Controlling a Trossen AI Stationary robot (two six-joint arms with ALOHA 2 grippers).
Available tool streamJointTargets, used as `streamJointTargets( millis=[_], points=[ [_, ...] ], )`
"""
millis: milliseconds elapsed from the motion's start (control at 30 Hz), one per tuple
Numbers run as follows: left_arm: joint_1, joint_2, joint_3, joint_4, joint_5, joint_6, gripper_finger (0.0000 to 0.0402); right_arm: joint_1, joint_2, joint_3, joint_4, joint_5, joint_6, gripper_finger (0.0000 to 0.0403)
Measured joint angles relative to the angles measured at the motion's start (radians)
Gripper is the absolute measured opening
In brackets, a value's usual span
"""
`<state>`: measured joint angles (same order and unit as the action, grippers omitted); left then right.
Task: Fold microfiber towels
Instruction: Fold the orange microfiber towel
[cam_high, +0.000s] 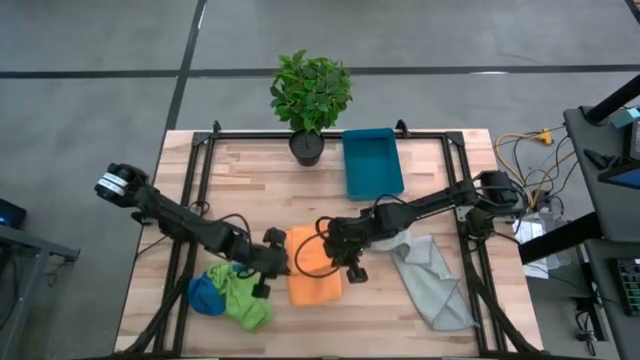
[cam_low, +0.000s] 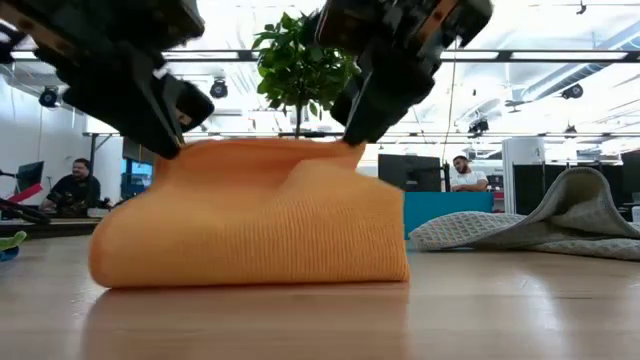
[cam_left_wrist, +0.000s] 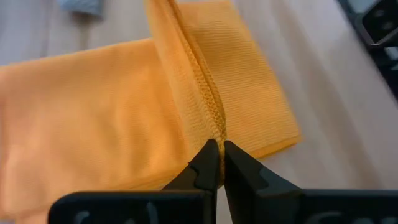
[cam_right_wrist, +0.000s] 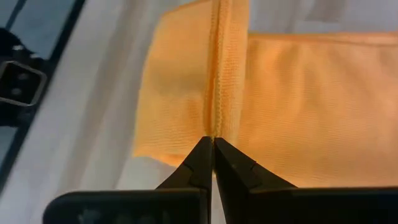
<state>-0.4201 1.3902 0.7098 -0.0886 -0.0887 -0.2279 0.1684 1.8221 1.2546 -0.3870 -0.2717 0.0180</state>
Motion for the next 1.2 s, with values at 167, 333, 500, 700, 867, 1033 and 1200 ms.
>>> streamJointTargets(
  millis=[167, 333, 500, 700, 867, 1033, 1200],
  points=[
    [0.056, -0.014, -0.042, 0.022, -0.006, 0.007, 0.0000, -0.038, 0.000, -0.029, 0.034, 0.019, -0.001, 0.0008],
    [0.099, -0.012, -0.079, 0.081, -0.012, 0.047, 0.0000, -0.079, 0.000, -0.038, 0.030, 0.022, -0.009, 0.0008],
    [0.134, -0.002, -0.076, 0.085, -0.045, 0.105, 0.0000, -0.112, 0.000, -0.044, 0.031, 0.038, -0.020, 0.0008],
    [0.172, 0.005, -0.078, 0.081, -0.062, 0.113, 0.0000, -0.139, 0.003, -0.048, 0.033, 0.051, -0.026, 0.0008],
    [0.179, 0.008, -0.078, 0.080, -0.193, 0.107, 0.0000, -0.145, 0.029, -0.049, 0.043, 0.075, -0.023, 0.0008],
    [0.190, 0.008, -0.078, 0.078, -0.201, 0.107, 0.0000, -0.143, 0.059, -0.049, 0.074, 0.088, -0.011, 0.0008],
    [0.191, 0.020, -0.080, 0.064, -0.210, 0.112, 0.0000, -0.144, 0.062, -0.051, 0.093, 0.187, -0.003, 0.0008]
  ],
)
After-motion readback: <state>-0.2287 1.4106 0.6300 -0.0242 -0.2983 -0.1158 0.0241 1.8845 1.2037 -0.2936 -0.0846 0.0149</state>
